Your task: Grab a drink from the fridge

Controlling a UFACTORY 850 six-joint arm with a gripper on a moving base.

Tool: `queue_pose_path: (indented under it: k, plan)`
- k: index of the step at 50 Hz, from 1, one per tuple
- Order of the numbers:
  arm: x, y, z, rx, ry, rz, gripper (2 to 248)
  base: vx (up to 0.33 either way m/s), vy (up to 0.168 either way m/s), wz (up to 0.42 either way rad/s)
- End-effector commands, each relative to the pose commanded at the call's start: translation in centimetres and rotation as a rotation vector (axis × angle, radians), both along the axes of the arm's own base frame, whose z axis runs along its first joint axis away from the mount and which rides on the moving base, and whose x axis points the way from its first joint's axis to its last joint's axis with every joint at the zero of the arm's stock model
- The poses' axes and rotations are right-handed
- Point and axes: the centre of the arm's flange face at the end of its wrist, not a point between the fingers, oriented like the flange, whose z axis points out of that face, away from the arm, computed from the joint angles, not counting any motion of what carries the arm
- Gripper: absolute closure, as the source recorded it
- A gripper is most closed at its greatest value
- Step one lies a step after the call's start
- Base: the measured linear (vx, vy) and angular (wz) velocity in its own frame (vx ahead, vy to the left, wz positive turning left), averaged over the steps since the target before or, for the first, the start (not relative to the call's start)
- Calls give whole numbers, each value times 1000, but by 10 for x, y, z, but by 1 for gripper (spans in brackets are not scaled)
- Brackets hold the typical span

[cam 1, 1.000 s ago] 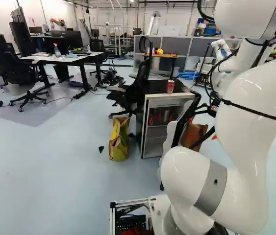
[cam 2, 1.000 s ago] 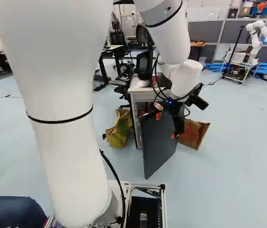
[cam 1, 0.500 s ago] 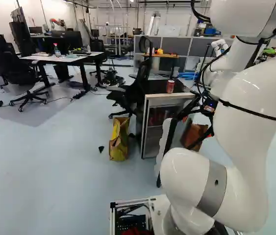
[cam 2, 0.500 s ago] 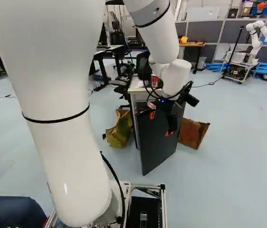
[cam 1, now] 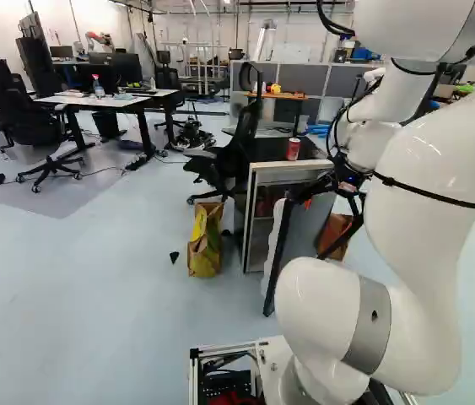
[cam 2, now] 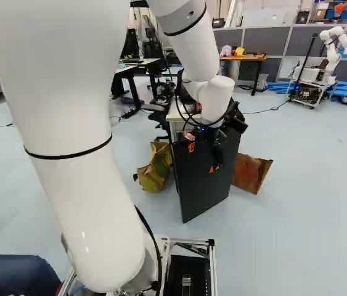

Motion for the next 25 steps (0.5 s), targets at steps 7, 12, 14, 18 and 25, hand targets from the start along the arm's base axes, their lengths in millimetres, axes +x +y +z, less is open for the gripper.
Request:
queue_pose_path:
  k: [7, 12, 14, 18, 25]
  plan:
    - [5, 9, 0, -13, -9, 24, 3, 0, 0, 0]
    - [9, 15, 0, -24, -16, 42, 3, 0, 0, 0]
    - [10, 18, 0, -28, -19, 50, 3, 0, 0, 0]
    - [13, 22, 0, -37, -24, 65, 3, 0, 0, 0]
    - [18, 31, 0, -54, -34, 93, 3, 0, 0, 0]
